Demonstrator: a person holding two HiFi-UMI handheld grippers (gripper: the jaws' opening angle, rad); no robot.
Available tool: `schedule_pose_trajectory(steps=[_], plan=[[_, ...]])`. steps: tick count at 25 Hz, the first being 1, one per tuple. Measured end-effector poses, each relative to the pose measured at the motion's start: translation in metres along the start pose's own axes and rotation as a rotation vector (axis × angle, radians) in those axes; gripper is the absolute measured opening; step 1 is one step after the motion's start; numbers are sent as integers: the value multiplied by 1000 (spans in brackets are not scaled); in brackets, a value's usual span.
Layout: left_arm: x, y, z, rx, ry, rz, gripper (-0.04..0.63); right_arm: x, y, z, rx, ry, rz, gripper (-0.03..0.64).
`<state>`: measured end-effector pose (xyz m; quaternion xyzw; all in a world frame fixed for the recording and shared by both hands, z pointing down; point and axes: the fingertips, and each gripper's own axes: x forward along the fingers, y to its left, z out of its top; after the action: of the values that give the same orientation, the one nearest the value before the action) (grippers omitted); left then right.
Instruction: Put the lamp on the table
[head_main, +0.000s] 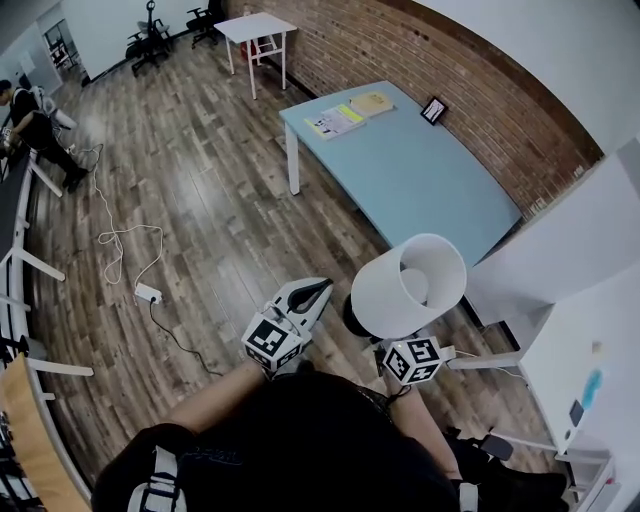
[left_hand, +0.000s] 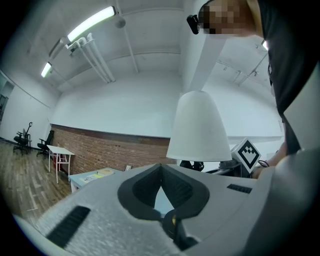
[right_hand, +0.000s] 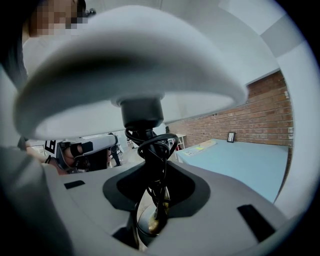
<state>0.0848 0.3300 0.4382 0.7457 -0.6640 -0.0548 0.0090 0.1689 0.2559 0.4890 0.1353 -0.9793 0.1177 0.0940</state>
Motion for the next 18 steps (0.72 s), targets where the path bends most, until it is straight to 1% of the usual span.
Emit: schedule_pose_trajectory(steps=[8,12,18], plan=[[-14,32,-10,-26,14,46,9,32,13,-4,-11,29,32,110],[-5,38,-12,-25,21,49,9,44,3,-1,-4,28,41,110],[15,53,-12,-18,21,79,9,61,-21,12,-11,19,50,110]])
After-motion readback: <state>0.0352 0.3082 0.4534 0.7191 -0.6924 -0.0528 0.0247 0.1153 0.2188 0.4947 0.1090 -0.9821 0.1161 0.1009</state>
